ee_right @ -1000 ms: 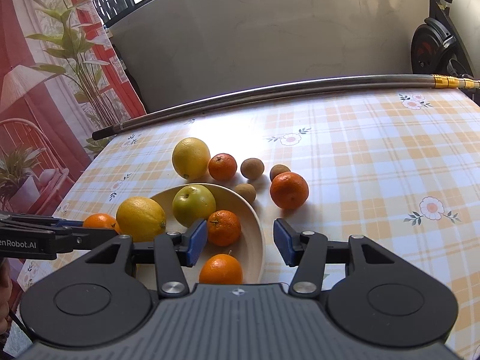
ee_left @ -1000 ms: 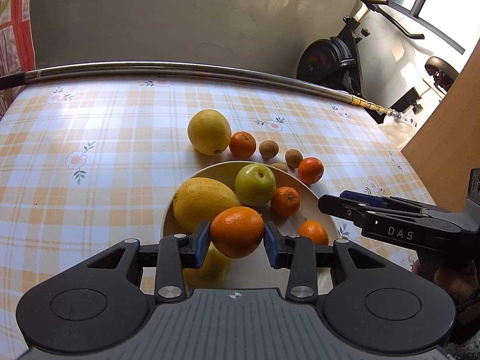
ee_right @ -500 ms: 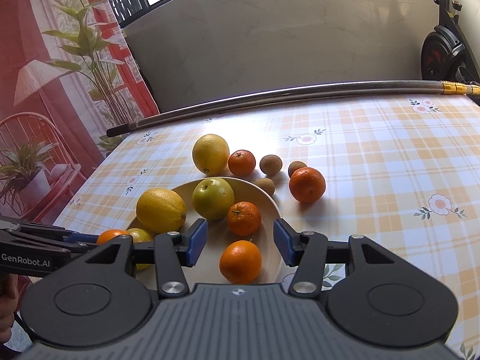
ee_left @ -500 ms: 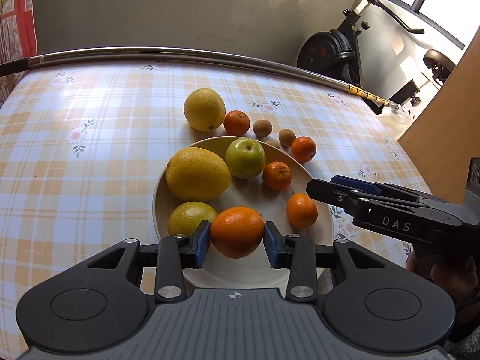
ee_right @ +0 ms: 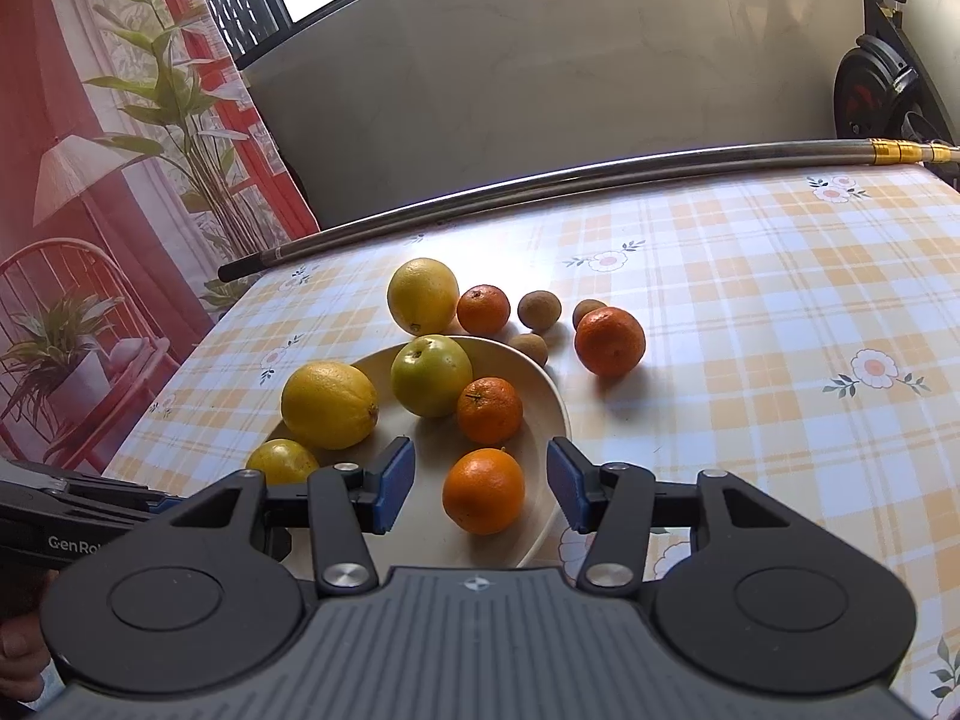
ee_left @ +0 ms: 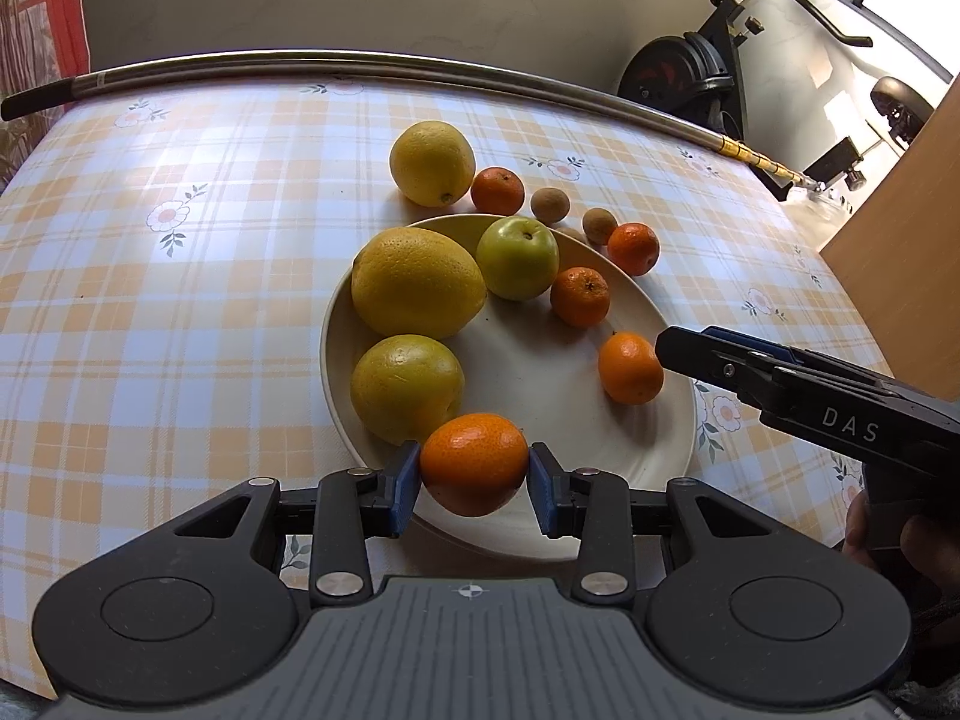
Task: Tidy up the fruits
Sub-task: 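Lower the held orange with the left tool toward the plate rim, then open the left gripper to release the orange onto the plate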
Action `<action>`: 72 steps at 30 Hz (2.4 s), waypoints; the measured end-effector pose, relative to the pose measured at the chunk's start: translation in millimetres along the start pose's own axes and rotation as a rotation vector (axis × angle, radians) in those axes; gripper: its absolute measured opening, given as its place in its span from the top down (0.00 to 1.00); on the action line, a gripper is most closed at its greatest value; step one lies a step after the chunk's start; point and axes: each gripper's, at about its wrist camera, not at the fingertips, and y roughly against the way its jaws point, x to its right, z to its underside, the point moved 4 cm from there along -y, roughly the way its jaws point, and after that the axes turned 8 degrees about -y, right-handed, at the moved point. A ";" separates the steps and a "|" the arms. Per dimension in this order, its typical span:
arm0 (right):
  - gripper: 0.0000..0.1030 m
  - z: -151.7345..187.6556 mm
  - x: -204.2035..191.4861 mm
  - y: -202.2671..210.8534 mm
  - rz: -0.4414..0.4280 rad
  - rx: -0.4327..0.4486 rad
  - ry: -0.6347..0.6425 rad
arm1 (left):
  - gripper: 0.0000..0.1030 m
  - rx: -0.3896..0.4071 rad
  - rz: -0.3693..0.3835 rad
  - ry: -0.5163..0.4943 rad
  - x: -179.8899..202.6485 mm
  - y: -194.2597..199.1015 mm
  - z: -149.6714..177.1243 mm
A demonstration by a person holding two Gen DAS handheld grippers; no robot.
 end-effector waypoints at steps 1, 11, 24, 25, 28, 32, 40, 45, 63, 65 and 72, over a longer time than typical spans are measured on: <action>0.48 0.1 -0.2 0.0 0.000 0.001 0.000 | 0.61 -0.002 -0.005 -0.005 0.0 -0.4 0.4; 0.48 0.9 0.1 -0.8 -0.002 -0.004 -0.004 | 0.59 -0.004 -0.043 -0.063 4.4 -2.0 0.9; 0.48 1.2 0.2 -1.1 -0.002 -0.007 -0.004 | 0.58 0.020 -0.083 -0.065 3.7 5.2 1.4; 0.48 1.1 0.2 -1.2 -0.001 -0.008 -0.005 | 0.58 0.022 -0.086 -0.062 3.2 5.8 1.6; 0.48 1.2 0.5 -1.8 -0.001 -0.014 -0.008 | 0.58 0.029 -0.097 -0.046 0.8 7.8 2.4; 0.48 0.4 0.4 -1.1 -0.003 -0.009 -0.008 | 0.58 0.053 -0.125 -0.035 -0.2 13.3 3.0; 0.48 0.7 0.5 -1.0 -0.002 -0.009 -0.010 | 0.57 0.053 -0.139 -0.044 1.9 13.1 5.3; 0.48 2.1 0.1 -1.2 -0.003 -0.013 -0.010 | 0.53 0.048 -0.129 -0.035 0.4 11.2 6.5; 0.48 0.3 5.0 1.1 0.005 0.000 -0.021 | 0.53 0.131 -0.143 -0.079 7.4 26.0 1.1; 0.48 -2.1 8.1 2.1 0.012 0.007 -0.022 | 0.53 0.138 -0.148 -0.075 5.5 27.4 -1.1; 0.48 -14.6 15.3 4.3 0.046 0.034 0.003 | 0.53 0.172 -0.165 -0.054 -6.8 36.6 -15.9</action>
